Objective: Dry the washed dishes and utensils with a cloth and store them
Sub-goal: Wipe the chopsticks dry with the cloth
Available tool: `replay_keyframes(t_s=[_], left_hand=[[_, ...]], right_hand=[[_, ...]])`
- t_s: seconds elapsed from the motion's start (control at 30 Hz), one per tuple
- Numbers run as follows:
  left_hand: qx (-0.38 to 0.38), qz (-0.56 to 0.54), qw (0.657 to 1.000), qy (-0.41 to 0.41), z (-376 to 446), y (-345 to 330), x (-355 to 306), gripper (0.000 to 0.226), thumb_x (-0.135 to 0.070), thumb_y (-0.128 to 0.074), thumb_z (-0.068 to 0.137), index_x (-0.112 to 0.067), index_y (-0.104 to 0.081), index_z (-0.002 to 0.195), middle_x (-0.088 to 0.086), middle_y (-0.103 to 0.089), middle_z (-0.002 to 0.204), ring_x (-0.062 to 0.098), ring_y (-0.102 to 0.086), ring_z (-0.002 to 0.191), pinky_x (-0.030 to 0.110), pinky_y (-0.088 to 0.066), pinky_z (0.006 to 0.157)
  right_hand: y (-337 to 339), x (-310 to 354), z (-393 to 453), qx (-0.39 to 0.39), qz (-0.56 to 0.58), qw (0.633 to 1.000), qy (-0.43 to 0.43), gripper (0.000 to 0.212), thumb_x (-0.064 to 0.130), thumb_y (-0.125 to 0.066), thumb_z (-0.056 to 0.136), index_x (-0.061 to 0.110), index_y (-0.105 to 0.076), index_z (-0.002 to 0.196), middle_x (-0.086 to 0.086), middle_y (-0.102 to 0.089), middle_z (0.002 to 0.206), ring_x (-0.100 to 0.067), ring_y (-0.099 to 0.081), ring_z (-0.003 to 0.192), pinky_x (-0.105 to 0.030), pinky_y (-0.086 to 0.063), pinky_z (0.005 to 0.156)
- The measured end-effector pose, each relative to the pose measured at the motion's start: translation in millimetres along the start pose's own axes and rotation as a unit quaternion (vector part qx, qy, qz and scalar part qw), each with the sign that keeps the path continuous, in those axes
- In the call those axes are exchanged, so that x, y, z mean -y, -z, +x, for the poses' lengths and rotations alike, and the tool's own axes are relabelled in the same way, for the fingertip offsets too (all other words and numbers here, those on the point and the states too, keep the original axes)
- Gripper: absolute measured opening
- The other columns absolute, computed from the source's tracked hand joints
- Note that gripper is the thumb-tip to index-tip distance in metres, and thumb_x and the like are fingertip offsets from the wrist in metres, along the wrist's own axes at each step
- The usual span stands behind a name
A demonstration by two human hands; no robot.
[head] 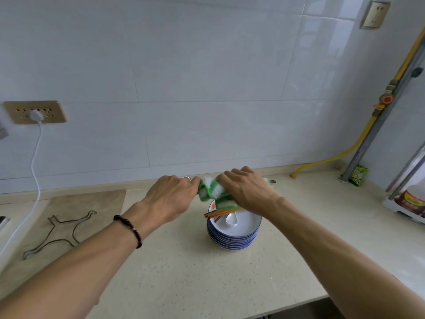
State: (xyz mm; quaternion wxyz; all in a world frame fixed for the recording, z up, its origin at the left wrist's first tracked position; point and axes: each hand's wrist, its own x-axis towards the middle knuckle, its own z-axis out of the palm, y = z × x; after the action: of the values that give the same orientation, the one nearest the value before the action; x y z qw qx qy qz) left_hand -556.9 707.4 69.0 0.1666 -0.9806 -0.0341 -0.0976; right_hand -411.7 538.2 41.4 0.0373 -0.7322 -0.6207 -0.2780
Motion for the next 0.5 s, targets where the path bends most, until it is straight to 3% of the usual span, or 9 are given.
replay_keyframes(t_s=[0.07, 0.13, 0.23, 0.37, 0.43, 0.5], left_hand=[[-0.013, -0.012, 1.0, 0.005, -9, -4, 14, 0.019, -0.028, -0.027, 0.11, -0.017, -0.04, 0.104, 0.002, -0.061, 0.09, 0.024, -0.042, 0.061, 0.034, -0.025, 0.052], [-0.048, -0.007, 0.999, 0.011, -18, -10, 27, 0.024, -0.035, -0.029, 0.109, -0.017, -0.04, 0.097, 0.002, -0.058, 0.081, 0.024, -0.04, 0.055, 0.034, -0.024, 0.049], [-0.091, -0.022, 0.995, 0.016, -14, -11, 19, 0.026, -0.03, -0.035, 0.108, -0.012, -0.051, 0.098, 0.001, -0.047, 0.072, 0.024, -0.038, 0.05, 0.033, -0.028, 0.048], [-0.068, -0.019, 0.997, -0.015, -5, -8, 8, 0.019, -0.018, -0.029, 0.107, -0.015, -0.047, 0.104, -0.001, -0.04, 0.076, 0.024, -0.041, 0.056, 0.031, -0.023, 0.049], [-0.085, -0.012, 0.996, -0.011, -12, -11, 23, 0.021, -0.025, -0.037, 0.107, -0.014, -0.051, 0.096, -0.003, -0.035, 0.067, 0.019, -0.032, 0.046, 0.029, -0.018, 0.043], [-0.096, -0.008, 0.995, 0.005, -19, -13, 33, 0.023, -0.028, -0.046, 0.104, -0.013, -0.053, 0.087, -0.005, -0.03, 0.062, 0.016, -0.024, 0.04, 0.027, -0.014, 0.041]], right_hand=[[2, -24, -17, 0.01, -0.005, 1.0, -0.019, 0.024, 0.035, -0.063, 0.089, 0.017, -0.052, 0.1, 0.0, -0.061, 0.079, -0.024, -0.059, 0.066, -0.034, -0.046, 0.061], [4, -44, -31, 0.026, -0.031, 0.997, -0.06, 0.023, 0.022, -0.067, 0.087, 0.016, -0.05, 0.1, -0.003, -0.061, 0.08, -0.028, -0.061, 0.067, -0.036, -0.047, 0.059], [4, -23, -16, 0.019, -0.049, 0.997, -0.06, 0.028, 0.009, -0.077, 0.076, 0.011, -0.058, 0.097, -0.004, -0.061, 0.078, -0.028, -0.059, 0.065, -0.035, -0.046, 0.056], [5, -7, -2, 0.01, -0.008, 1.0, -0.009, 0.022, 0.025, -0.069, 0.085, 0.012, -0.057, 0.098, -0.003, -0.06, 0.078, -0.023, -0.057, 0.063, -0.029, -0.036, 0.05], [8, -29, -21, 0.016, 0.005, 0.999, -0.037, 0.022, 0.032, -0.063, 0.089, 0.015, -0.055, 0.099, -0.003, -0.061, 0.082, -0.025, -0.06, 0.068, -0.032, -0.043, 0.052], [11, -41, -36, 0.026, -0.003, 0.996, -0.083, 0.022, 0.015, -0.071, 0.083, 0.013, -0.055, 0.098, -0.006, -0.061, 0.081, -0.031, -0.061, 0.07, -0.036, -0.047, 0.055]])
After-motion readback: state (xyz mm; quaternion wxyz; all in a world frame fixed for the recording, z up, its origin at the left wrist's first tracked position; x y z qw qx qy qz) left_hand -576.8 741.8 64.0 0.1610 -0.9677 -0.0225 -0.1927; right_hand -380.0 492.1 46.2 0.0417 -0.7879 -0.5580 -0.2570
